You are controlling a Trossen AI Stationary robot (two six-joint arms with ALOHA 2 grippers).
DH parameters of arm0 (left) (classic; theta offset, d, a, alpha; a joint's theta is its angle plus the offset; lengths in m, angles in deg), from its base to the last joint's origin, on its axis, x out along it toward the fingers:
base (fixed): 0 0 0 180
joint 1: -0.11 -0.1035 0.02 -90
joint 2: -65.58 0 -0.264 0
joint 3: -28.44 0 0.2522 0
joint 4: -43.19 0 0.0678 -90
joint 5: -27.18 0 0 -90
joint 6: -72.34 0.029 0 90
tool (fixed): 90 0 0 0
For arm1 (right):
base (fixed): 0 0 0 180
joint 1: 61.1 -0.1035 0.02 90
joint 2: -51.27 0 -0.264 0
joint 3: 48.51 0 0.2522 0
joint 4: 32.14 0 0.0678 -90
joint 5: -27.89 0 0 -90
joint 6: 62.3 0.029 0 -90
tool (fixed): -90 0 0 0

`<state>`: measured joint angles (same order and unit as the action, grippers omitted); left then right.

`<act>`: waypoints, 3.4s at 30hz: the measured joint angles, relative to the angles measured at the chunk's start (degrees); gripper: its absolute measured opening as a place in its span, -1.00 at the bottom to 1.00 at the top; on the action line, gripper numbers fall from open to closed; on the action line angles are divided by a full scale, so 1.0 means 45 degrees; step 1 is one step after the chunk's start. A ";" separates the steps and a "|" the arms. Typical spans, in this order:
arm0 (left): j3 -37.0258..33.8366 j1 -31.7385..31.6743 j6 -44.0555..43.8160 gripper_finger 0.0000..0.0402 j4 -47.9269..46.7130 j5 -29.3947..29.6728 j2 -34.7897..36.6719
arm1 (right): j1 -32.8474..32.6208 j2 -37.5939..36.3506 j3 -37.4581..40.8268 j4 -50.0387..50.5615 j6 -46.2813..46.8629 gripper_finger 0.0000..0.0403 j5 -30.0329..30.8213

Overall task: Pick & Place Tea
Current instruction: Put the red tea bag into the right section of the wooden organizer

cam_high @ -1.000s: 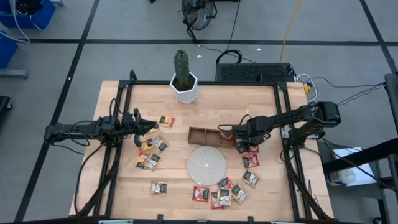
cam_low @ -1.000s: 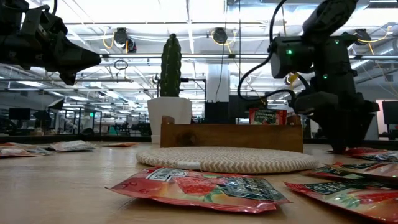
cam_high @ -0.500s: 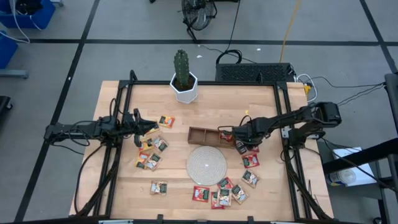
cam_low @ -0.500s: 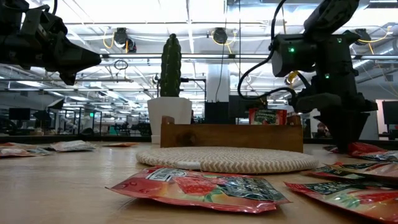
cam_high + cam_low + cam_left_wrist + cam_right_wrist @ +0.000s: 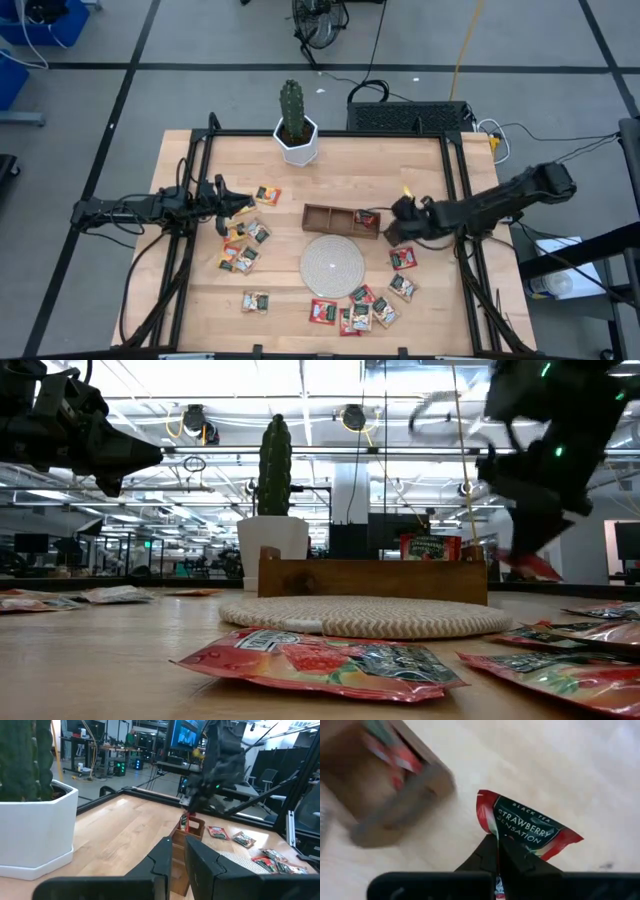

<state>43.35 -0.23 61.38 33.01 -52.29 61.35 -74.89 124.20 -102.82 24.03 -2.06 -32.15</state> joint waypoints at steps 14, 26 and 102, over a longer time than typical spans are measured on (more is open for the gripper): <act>0.0000 0.0000 0.0005 -0.74 0.0003 0.0000 0.0001 | -0.2184 0.1261 0.0000 -0.8725 -0.4229 -1.00 0.4687; 0.0000 0.0004 0.0000 -0.74 0.0003 0.0001 0.0000 | -0.1389 0.3427 -0.0005 -0.9950 -0.4786 -1.00 0.4682; 0.0000 0.0005 0.0000 -0.74 0.0003 0.0005 0.0001 | 0.2085 0.4818 -0.3779 -0.2542 -1.3178 -1.00 -0.6394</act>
<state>43.35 -0.21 61.38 33.03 -52.27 61.35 -65.51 145.88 -119.83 12.59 -61.36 -60.92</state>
